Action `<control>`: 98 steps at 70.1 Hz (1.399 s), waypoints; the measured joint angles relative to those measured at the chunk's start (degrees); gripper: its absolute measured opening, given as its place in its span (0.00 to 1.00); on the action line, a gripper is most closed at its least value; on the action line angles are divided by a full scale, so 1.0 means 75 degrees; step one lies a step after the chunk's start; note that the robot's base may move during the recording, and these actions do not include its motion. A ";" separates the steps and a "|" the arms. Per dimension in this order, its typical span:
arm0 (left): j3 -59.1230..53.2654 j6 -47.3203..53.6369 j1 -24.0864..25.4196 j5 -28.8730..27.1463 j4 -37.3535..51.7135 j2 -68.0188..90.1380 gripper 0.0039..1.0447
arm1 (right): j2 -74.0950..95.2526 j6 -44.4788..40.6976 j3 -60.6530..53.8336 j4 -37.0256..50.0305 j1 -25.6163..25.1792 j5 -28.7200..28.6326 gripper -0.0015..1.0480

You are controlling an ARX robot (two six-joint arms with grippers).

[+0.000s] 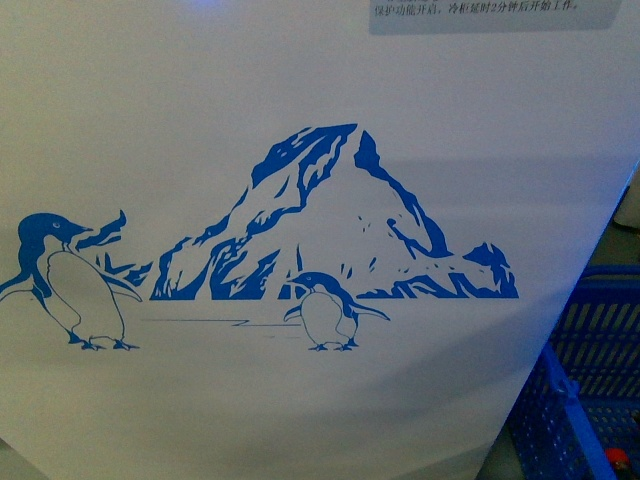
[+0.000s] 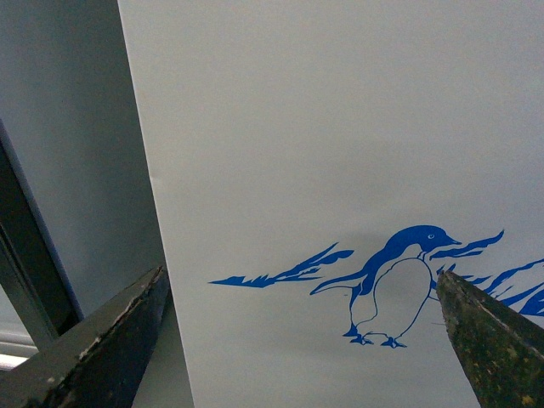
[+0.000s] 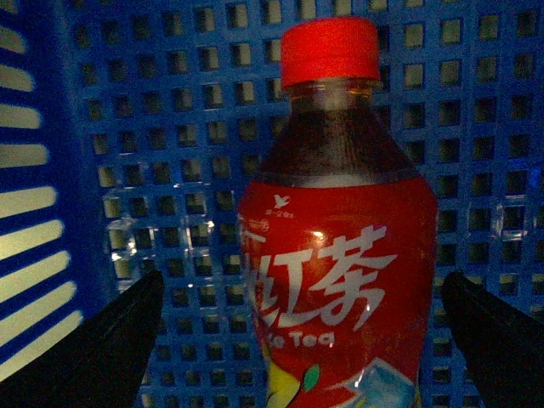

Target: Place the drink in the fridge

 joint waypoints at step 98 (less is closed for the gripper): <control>0.0000 0.0000 0.0000 0.0000 0.0000 0.0000 0.92 | -0.0023 0.0291 0.0323 -0.0519 -0.0280 0.0300 0.38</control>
